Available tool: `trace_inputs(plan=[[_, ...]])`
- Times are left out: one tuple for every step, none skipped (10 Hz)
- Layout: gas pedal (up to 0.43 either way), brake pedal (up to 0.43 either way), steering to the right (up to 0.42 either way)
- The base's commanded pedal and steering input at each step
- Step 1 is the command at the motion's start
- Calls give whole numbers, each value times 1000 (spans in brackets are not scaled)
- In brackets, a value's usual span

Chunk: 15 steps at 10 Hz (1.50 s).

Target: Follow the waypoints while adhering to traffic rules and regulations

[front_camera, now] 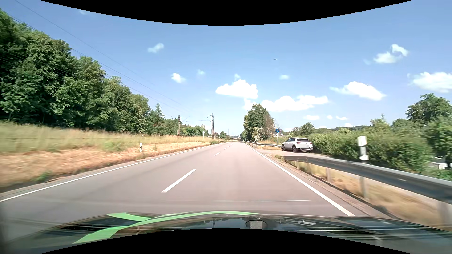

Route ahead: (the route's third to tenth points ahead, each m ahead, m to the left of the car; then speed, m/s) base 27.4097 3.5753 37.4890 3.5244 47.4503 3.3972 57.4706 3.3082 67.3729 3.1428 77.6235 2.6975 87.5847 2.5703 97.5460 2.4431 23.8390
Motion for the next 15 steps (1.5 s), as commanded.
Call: trace_inputs(plan=[[228,0,-2],[220,0,-2],[220,0,-2],[220,0,-2],[209,0,-2],[209,0,-2],[209,0,-2],[209,0,-3],[209,0,-3],[209,0,-2],[220,0,-2],[220,0,-2],[228,0,-2],[248,0,-2],[260,0,-2]])
